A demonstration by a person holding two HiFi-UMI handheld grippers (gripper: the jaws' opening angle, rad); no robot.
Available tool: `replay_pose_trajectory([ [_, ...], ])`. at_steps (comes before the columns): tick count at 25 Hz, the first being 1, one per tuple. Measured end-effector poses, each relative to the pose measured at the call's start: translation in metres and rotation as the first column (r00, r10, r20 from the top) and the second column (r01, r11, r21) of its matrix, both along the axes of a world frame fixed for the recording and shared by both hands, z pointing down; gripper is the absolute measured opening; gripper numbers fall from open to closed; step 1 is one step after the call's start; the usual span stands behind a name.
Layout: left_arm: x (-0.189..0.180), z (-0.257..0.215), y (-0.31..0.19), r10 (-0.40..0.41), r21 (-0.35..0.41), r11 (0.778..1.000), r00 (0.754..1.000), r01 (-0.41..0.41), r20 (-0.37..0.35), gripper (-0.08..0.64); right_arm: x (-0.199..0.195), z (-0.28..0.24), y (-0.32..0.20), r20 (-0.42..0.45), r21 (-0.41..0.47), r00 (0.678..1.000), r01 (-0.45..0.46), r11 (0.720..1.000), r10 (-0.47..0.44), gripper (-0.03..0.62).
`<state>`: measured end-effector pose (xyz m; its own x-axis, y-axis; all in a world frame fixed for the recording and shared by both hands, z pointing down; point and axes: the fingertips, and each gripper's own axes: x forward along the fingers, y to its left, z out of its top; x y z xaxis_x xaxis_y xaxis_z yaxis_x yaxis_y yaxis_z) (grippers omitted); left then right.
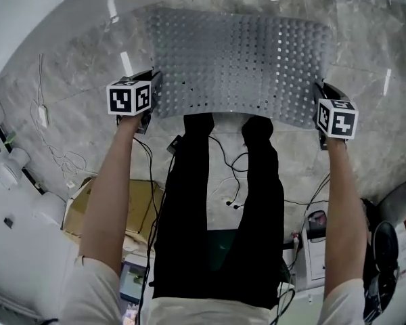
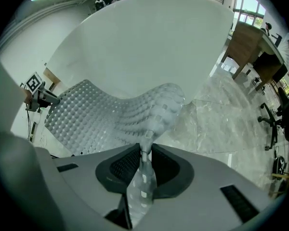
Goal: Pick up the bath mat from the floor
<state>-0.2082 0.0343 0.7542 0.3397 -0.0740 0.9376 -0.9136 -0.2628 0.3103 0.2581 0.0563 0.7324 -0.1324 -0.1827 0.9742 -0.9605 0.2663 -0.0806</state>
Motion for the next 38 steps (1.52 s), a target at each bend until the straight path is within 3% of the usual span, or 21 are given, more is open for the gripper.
replay_pose_trajectory([
  [9, -0.019, -0.106, 0.01, -0.034, 0.028, 0.999, 0.999, 0.035, -0.038, 0.084, -0.009, -0.104, 0.017, 0.0, 0.034, 0.999, -0.035, 0.999, 0.035, 0.072],
  [17, -0.038, -0.214, 0.032, -0.086, 0.101, 0.99, 0.991, 0.097, -0.104, 0.081, -0.027, -0.208, 0.045, 0.018, 0.119, 0.999, -0.048, 0.992, 0.047, 0.071],
  [25, -0.059, -0.321, 0.046, -0.127, 0.176, 0.973, 0.985, 0.147, -0.119, 0.077, -0.032, -0.318, 0.05, 0.036, 0.234, 0.999, 0.002, 0.972, -0.011, 0.069],
  [32, -0.069, -0.429, 0.018, -0.158, 0.352, 0.903, 0.953, 0.245, -0.258, 0.069, -0.034, -0.424, 0.011, 0.039, 0.428, 0.999, 0.015, 0.903, -0.035, 0.067],
  [38, -0.071, -0.525, -0.011, -0.108, 0.527, 0.819, 0.963, 0.228, -0.248, 0.064, -0.033, -0.522, -0.02, 0.051, 0.593, 0.998, -0.008, 0.805, -0.028, 0.067],
])
